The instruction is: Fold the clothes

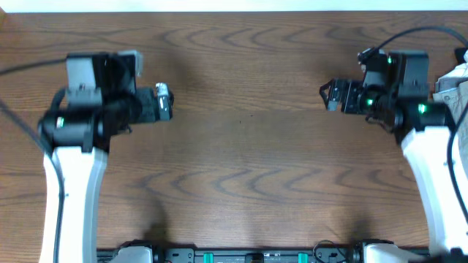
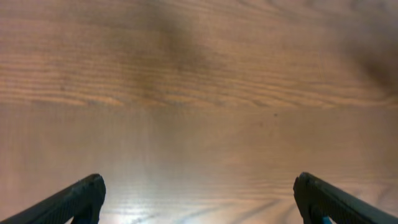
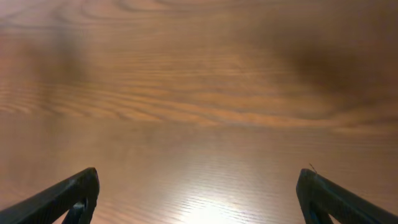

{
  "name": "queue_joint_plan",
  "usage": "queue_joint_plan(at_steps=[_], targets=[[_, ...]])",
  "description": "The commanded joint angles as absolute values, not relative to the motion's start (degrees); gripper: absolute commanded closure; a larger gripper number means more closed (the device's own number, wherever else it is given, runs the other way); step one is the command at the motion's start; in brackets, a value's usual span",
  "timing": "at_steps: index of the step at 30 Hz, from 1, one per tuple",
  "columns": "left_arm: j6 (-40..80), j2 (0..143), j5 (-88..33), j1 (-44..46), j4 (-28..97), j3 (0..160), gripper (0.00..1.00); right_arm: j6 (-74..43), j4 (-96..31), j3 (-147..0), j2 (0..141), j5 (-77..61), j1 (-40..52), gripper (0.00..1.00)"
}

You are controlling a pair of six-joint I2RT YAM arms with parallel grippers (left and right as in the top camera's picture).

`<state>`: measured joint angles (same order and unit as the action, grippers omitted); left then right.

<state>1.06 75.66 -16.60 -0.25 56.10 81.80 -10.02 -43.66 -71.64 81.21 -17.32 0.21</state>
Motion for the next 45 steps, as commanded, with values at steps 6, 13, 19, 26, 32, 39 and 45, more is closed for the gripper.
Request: queue_joint_plan(at_steps=[6, 13, 19, 26, 32, 39, 45], targets=[[-5.48, 79.26, -17.54, -0.14, 55.07, 84.31, 0.02, -10.72, -59.79, -98.13, 98.87, -1.13, -11.84, 0.01], [-5.28, 78.54, -17.54, -0.12, 55.94, 84.31, 0.02, -10.70, -61.63, -110.00, 111.92, 3.75, -22.98, 0.02], [-3.99, 78.54, -17.56, -0.12, 56.49, 84.29, 0.02, -11.35, -60.07, -110.00, 118.24, 8.73, -27.44, 0.17], [-3.99, 78.54, -17.54, -0.12, 56.51, 84.29, 0.02, -13.28, -54.81, -110.00, 120.07, 6.28, -33.23, 0.19], [-4.01, 78.56, -17.54, -0.12, 56.10, 84.29, 0.02, -13.69, -56.47, -109.80, 121.25, -3.46, -35.51, 0.17], [-3.99, 78.56, -17.54, -0.12, 55.68, 84.29, 0.02, -12.19, -56.86, -109.67, 125.34, 1.93, -31.48, 0.12], [-3.79, 78.56, -17.56, -0.12, 55.48, 84.29, 0.02, -10.39, -54.83, -109.67, 129.69, 11.29, -28.62, 0.12]])
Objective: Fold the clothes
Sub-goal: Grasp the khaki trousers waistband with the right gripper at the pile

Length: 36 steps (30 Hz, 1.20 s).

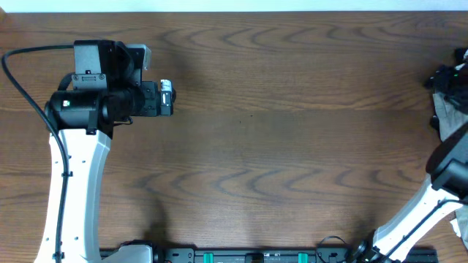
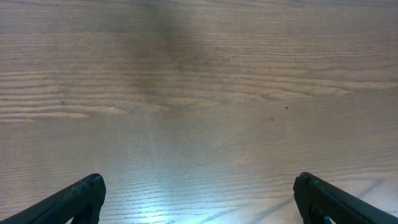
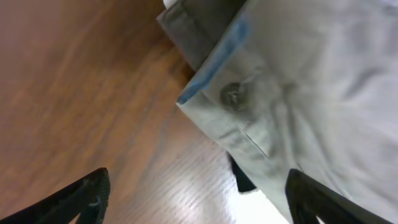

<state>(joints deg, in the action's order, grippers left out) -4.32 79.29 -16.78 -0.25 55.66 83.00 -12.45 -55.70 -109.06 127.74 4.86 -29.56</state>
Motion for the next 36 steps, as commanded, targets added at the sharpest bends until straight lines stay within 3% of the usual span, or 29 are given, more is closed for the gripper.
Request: queue_joint_plan(at_steps=[1, 7, 16, 25, 36], targets=[[-3.79, 78.56, -17.56, -0.12, 55.18, 84.29, 0.02, -9.45, -54.06, -109.67, 130.28, 13.28, -28.23, 0.13], [-3.77, 78.56, -17.56, -0.12, 55.51, 84.29, 0.02, -9.10, -51.64, -109.67, 130.65, 27.03, -26.44, 0.12], [-3.79, 78.56, -17.54, -0.12, 54.81, 84.29, 0.02, -9.17, -53.23, -109.65, 131.59, 25.34, -26.00, 0.15], [-3.77, 78.56, -17.56, -0.12, 54.94, 84.29, 0.02, -9.13, -53.01, -109.60, 132.75, 26.89, -24.64, 0.10], [-3.79, 78.56, -17.56, -0.12, 56.73, 84.29, 0.02, -9.15, -54.83, -109.60, 135.72, 33.45, -24.91, 0.15]])
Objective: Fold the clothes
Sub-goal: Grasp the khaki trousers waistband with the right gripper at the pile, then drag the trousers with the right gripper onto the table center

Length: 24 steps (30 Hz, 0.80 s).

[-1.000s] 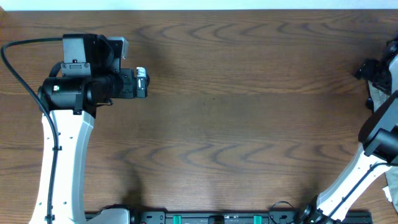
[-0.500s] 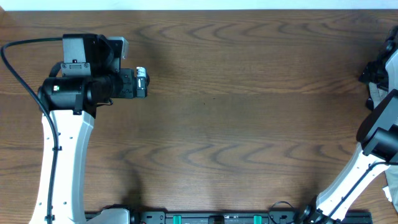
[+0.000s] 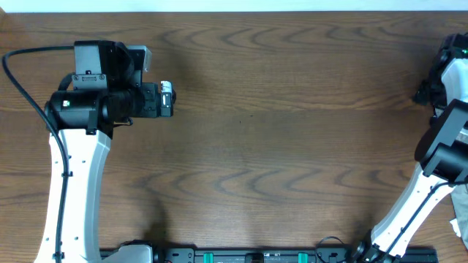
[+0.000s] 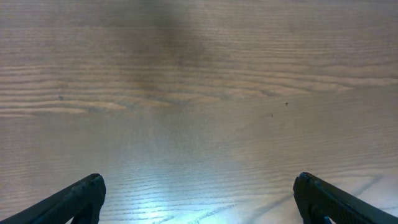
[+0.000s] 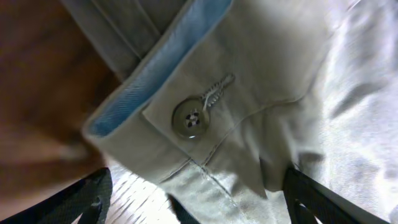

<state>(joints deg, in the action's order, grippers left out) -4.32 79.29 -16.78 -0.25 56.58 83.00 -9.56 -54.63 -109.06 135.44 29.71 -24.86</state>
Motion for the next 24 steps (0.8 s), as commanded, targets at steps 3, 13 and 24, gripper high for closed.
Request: queue_joint_plan(at_steps=[3, 13, 24], targets=[[-3.81, 78.56, -17.54, -0.12, 56.69, 84.29, 0.02, -9.39, -55.05, -109.60, 135.66, 33.36, -24.91, 0.25], [-3.81, 78.56, -17.54, -0.12, 56.69, 84.29, 0.02, -12.19, -56.21, -109.67, 132.99, 32.21, -25.43, 0.95], [-3.86, 78.56, -17.50, -0.14, 56.45, 84.29, 0.02, -5.65, -55.05, -109.67, 119.39, 5.96, -24.64, 0.99]])
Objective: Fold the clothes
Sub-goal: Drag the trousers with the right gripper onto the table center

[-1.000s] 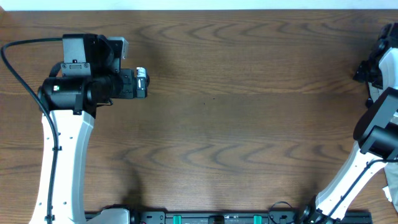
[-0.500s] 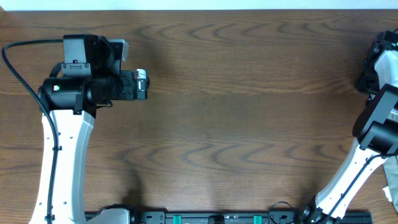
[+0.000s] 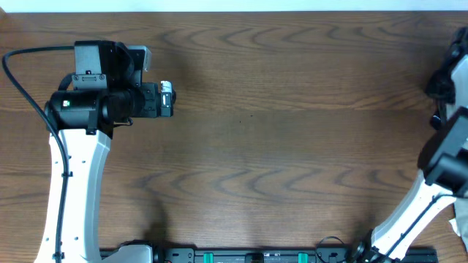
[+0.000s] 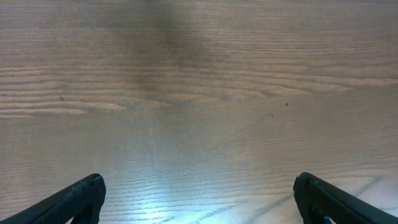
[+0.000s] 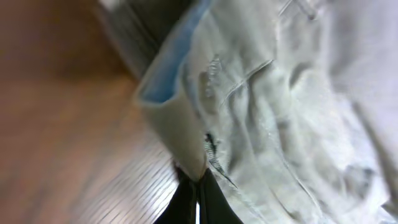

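Observation:
A pale grey garment (image 5: 280, 112) with a light blue waistband lining (image 5: 163, 84) fills the right wrist view, lying at the table's far right edge. My right gripper (image 5: 198, 186) is shut on the folded edge of that waistband, its jaws pressed together with cloth between them. In the overhead view the right arm (image 3: 444, 80) reaches to the frame's right edge and the garment itself does not show. My left gripper (image 3: 164, 98) hovers over bare wood at the left, open (image 4: 199, 186), its fingertips (image 4: 92, 185) far apart with nothing between them.
The dark wooden table (image 3: 292, 146) spreads between the two arms. A black cable (image 3: 22, 55) loops from the left arm toward the left edge. The arm bases sit along the front edge.
My right gripper was open around the buttoned waistband; now it is shut on the waistband's edge and the cloth has bunched. The left arm has not moved.
Both grippers first hung open over bare wood near the middle. Then the right arm was at the table's right edge, open over the garment's waistband, then closer to its button, and now it pinches the waistband. The left arm stayed at the left.

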{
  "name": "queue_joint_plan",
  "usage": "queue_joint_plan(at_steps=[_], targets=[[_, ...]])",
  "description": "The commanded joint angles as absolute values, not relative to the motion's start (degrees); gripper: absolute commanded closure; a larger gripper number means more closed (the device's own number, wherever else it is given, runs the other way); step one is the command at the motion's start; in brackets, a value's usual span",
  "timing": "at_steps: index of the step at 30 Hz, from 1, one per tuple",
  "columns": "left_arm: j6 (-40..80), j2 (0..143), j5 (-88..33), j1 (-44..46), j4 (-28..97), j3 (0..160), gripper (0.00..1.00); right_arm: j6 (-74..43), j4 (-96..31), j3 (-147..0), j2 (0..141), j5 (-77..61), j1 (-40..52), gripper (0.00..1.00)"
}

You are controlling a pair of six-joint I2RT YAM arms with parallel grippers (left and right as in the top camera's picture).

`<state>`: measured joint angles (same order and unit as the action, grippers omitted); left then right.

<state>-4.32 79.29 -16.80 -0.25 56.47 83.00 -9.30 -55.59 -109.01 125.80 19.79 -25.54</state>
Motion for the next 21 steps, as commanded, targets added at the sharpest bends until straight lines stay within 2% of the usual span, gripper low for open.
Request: queue_joint_plan(at_steps=[1, 7, 13, 21], targets=[[-3.86, 78.56, -17.50, -0.14, 56.45, 84.29, 0.02, -4.93, -55.35, -109.67, 118.13, 2.96, -24.16, 0.99], [-3.84, 78.54, -15.99, -0.19, 56.31, 84.29, 0.02, -3.99, -56.80, -109.67, 111.59, -8.45, -17.10, 0.99], [-3.81, 77.93, -10.90, -0.19, 56.40, 84.29, 0.02, -3.99, -57.67, -109.65, 111.87, -9.28, -2.66, 0.99], [-3.53, 75.61, 0.38, -0.25, 58.35, 84.29, 0.02, -7.57, -57.14, -109.65, 120.95, -9.56, 18.96, 0.99]])
